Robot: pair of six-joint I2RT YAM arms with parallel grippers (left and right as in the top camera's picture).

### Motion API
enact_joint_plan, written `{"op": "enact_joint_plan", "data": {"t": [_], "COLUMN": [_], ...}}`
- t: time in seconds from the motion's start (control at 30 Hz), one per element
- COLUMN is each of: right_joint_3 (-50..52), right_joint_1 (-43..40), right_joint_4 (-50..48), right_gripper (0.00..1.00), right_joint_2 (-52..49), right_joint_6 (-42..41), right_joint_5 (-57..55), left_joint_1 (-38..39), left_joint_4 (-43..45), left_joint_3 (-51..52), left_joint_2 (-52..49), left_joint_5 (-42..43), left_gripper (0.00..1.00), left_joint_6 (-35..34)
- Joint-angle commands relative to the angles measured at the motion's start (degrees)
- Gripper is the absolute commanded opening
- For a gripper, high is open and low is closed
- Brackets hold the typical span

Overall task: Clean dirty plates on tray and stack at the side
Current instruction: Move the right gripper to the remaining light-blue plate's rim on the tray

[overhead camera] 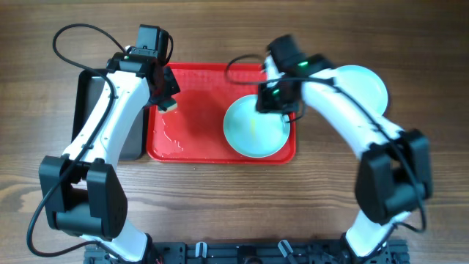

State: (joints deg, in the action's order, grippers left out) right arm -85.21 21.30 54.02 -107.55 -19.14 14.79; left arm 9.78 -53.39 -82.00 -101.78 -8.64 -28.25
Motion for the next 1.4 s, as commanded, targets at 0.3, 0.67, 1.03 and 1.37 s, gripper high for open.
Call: {"op": "enact_joint_plan", "data": {"t": [0.3, 0.67, 1.03, 1.37], "right_joint_3": [12.33, 18.18, 17.88, 18.18], "right_joint_1": [-2.62, -2.51, -2.54, -0.44], "right_joint_4": [-6.8, -14.62, -15.45, -15.47], "right_gripper": [0.47, 0.46, 0.36, 0.35], "right_joint_2": [1.03, 0.98, 0.94, -1.38], "right_joint_6": [5.53, 7.65, 7.02, 6.97], "right_joint_5": [-12.48, -10.67, -14.34, -9.81], "left_joint_1": [-0.31, -0.31, -0.31, -0.31], "left_joint_4": [0.39, 0.39, 0.39, 1.03], "left_joint_3": [0.42, 0.42, 0.42, 0.42], "left_joint_2": [-0.37, -0.37, -0.37, -0.37], "left_joint_5": [0.31, 0.31, 0.31, 0.33], "left_gripper": [0.04, 0.04, 0.04, 0.04], "left_joint_6": [-0.96, -0.96, -0.96, -0.96]}}
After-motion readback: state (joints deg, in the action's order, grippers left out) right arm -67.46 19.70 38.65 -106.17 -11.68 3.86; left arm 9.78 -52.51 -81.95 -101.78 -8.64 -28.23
